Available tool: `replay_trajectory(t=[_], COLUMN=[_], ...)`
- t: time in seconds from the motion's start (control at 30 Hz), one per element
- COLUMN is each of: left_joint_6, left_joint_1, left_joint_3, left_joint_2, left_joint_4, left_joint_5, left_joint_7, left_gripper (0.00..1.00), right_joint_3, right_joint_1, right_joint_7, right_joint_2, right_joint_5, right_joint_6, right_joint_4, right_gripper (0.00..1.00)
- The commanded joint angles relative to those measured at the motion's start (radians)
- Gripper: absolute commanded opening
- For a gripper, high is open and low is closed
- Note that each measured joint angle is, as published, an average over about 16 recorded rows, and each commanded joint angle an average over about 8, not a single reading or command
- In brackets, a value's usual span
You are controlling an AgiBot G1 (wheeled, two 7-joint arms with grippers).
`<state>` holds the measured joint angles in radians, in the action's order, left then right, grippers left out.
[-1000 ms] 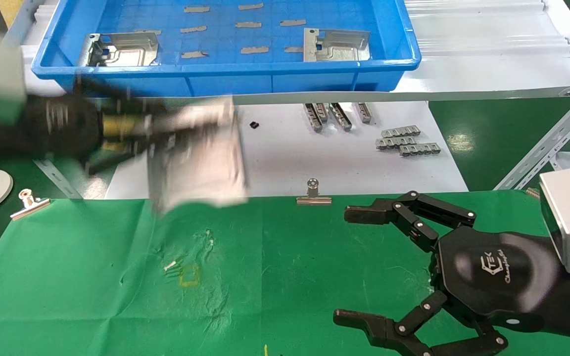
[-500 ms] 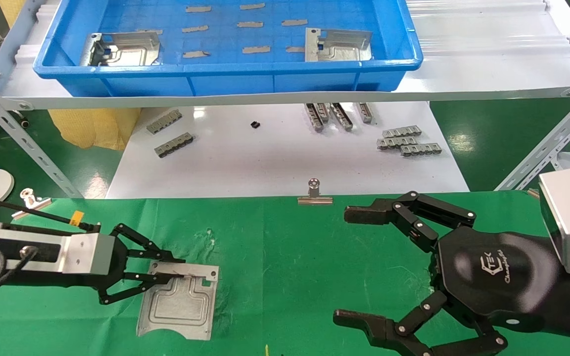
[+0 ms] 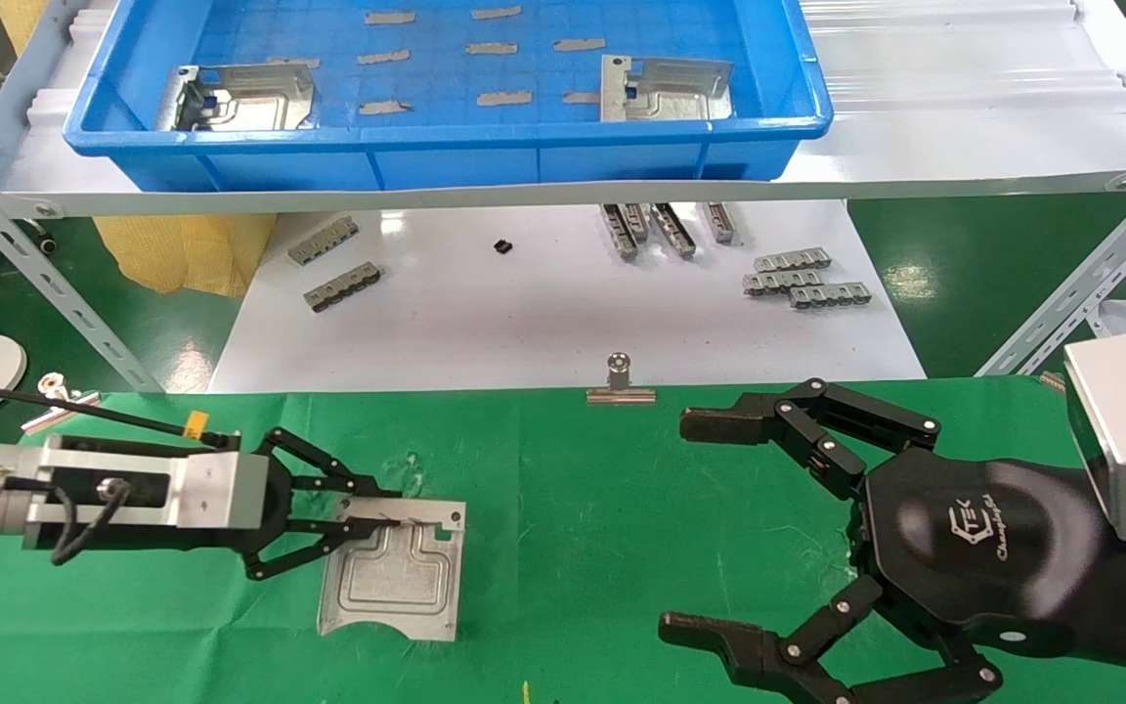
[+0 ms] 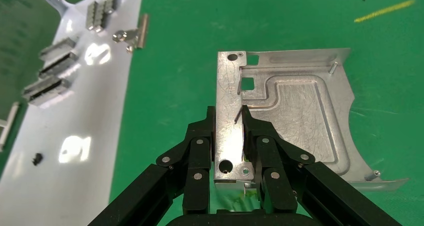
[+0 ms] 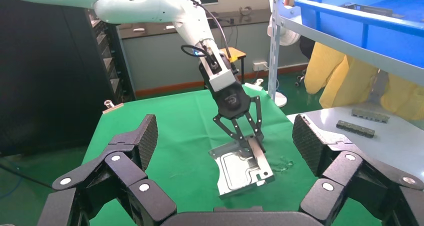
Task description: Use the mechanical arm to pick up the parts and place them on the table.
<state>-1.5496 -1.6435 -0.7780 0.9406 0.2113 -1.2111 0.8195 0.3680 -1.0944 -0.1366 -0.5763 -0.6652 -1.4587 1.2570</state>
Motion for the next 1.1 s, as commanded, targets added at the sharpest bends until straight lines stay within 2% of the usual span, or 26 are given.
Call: replay_trajectory(t=[0.03,0.1,0.13,0.4,0.63,0.93,1.1], left_joint_6=[-0.001,0.013,0.022,0.088,0.019,-0.045,-0.049], left_joint_1=[-0.003,-0.011,-0.015,-0.035,-0.051,-0.064,-0.064], left_joint_3=[-0.004,-0.005,-0.005,-0.005,0.000,0.030,0.038], left_joint_2=[0.012,0.019,0.021,0.038,0.026,0.018,0.019], left_joint_4=[-0.025,-0.051,-0.064,-0.141,-0.155,-0.180,-0.188], left_joint_5=[-0.002,-0.005,-0.005,-0.010,0.000,0.053,0.066], left_joint_7=[0.021,0.032,0.037,0.063,0.067,-0.048,-0.069], left_gripper=[0.77,0.95,0.99,1.00,1.00,1.00,1.00], right_joint_3=[0.000,0.000,0.000,0.000,0.000,0.000,0.000], right_joint_1=[0.000,0.000,0.000,0.000,0.000,0.000,0.000], right_joint_7=[0.000,0.000,0.000,0.000,0.000,0.000,0.000], right_joint_2=[0.000,0.000,0.000,0.000,0.000,0.000,0.000], right_joint_5=[0.000,0.000,0.000,0.000,0.000,0.000,0.000], right_joint_6=[0.000,0.000,0.000,0.000,0.000,0.000,0.000], right_joint_4=[0.000,0.000,0.000,0.000,0.000,0.000,0.000], right_gripper=[1.00,1.00,1.00,1.00,1.00,1.00,1.00])
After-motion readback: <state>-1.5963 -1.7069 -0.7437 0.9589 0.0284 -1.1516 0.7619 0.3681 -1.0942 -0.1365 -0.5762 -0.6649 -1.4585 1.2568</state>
